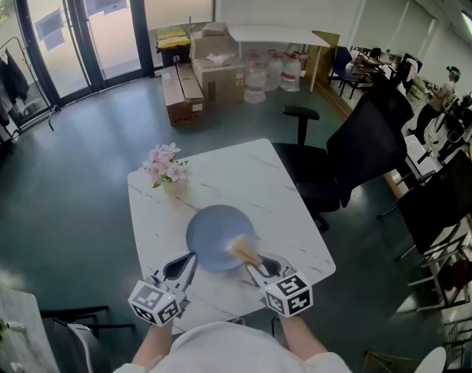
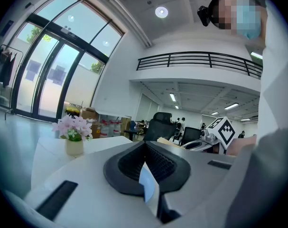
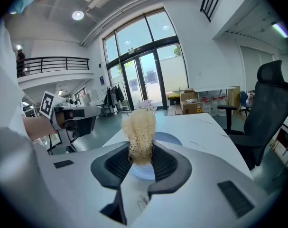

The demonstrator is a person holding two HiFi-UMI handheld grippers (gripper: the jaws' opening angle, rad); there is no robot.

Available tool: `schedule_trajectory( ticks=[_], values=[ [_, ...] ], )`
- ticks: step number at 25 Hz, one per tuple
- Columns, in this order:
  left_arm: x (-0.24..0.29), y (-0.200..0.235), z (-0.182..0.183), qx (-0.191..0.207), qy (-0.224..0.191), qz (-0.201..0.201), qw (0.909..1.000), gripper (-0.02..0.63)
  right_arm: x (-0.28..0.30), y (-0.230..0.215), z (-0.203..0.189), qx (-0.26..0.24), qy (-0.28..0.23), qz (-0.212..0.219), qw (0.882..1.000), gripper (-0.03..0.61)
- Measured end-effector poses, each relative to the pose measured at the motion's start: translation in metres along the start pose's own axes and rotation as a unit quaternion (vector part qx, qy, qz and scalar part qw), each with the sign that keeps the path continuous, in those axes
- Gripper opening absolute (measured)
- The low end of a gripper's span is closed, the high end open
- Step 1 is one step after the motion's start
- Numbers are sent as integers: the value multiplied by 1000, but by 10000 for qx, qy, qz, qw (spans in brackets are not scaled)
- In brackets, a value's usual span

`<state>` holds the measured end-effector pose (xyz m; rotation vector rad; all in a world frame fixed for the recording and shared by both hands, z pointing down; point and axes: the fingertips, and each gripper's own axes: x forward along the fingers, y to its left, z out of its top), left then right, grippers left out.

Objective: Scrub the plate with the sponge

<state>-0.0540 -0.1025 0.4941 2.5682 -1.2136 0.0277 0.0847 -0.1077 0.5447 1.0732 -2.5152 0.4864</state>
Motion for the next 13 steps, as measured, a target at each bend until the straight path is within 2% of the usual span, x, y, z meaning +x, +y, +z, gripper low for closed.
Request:
schedule_trajectory(
  ticks=[13],
  values=[
    [2, 2, 3, -143, -42, -85, 9999, 32, 2, -1, 3, -13, 11, -17, 10000, 117]
  ],
)
